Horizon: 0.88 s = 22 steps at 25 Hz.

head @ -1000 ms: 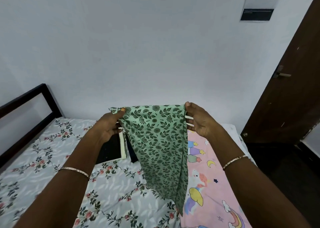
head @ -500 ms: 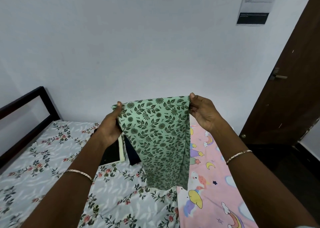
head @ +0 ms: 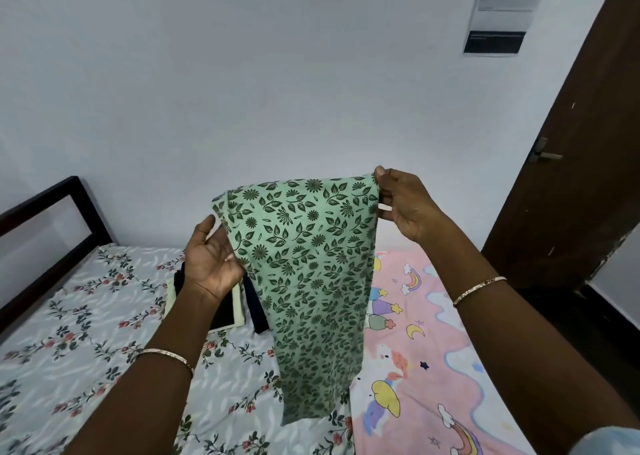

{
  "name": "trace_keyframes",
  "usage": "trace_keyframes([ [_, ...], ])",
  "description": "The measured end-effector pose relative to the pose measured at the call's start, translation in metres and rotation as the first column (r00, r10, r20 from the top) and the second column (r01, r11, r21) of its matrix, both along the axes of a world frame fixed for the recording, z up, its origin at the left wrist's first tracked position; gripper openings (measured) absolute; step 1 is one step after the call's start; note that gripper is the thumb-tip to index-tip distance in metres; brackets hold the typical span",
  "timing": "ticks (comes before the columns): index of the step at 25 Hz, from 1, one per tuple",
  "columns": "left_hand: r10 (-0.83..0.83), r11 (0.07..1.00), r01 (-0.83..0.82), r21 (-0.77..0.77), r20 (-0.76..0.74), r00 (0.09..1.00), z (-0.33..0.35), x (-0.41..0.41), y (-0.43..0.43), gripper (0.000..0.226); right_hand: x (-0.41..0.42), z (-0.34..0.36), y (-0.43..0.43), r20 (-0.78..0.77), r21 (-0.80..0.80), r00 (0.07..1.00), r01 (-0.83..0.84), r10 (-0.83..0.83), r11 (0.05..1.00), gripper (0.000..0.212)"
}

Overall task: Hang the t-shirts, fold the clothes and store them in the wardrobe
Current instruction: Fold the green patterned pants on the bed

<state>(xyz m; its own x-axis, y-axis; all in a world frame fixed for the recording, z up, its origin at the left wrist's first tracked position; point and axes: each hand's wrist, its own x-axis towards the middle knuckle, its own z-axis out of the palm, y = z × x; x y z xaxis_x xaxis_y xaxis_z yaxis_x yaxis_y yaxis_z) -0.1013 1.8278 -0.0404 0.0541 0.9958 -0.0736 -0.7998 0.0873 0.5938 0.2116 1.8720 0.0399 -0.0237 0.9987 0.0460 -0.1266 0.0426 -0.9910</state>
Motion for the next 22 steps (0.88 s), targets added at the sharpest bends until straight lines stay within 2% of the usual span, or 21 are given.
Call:
trace_keyframes([
  [1,-0.028,1.000,0.028,0.004,0.002,1.000,-0.003,0.002,0.000,0.032,-0.002,0.002,0.000,0.019,0.012,1.000,0.015,-0.015,1.000,0.024],
  [3,-0.152,0.988,0.151,-0.015,-0.089,0.984,-0.011,0.014,-0.006,0.031,-0.008,0.004,0.000,0.032,0.019,0.999,0.026,-0.027,0.999,0.024],
  [5,-0.255,0.967,0.250,-0.053,-0.156,0.954,-0.014,0.029,-0.013,0.049,-0.014,0.004,0.000,0.044,0.016,0.999,0.025,-0.026,1.000,0.025],
  [6,-0.269,0.963,0.263,-0.059,-0.153,0.951,-0.014,0.032,-0.014,0.050,-0.016,0.003,0.001,0.043,0.008,0.999,0.029,-0.029,1.000,0.025],
  [10,-0.218,0.976,0.215,-0.042,-0.106,0.970,-0.011,0.030,-0.015,0.046,-0.012,0.003,0.002,0.018,-0.020,0.997,0.074,-0.074,0.997,0.025],
  [18,-0.221,0.975,0.219,-0.034,-0.142,0.965,-0.003,0.034,-0.015,0.074,-0.003,-0.008,0.011,0.280,0.149,0.918,0.248,-0.281,0.957,0.031],
  [20,-0.163,0.987,0.161,-0.027,-0.206,0.965,0.006,0.032,-0.012,0.078,0.000,-0.014,0.014,0.341,0.189,0.885,0.267,-0.318,0.945,0.033],
  [22,-0.144,0.989,0.132,-0.059,-0.324,0.935,0.011,0.032,-0.008,0.072,0.003,-0.019,0.015,0.389,0.212,0.857,0.272,-0.337,0.938,0.033],
])
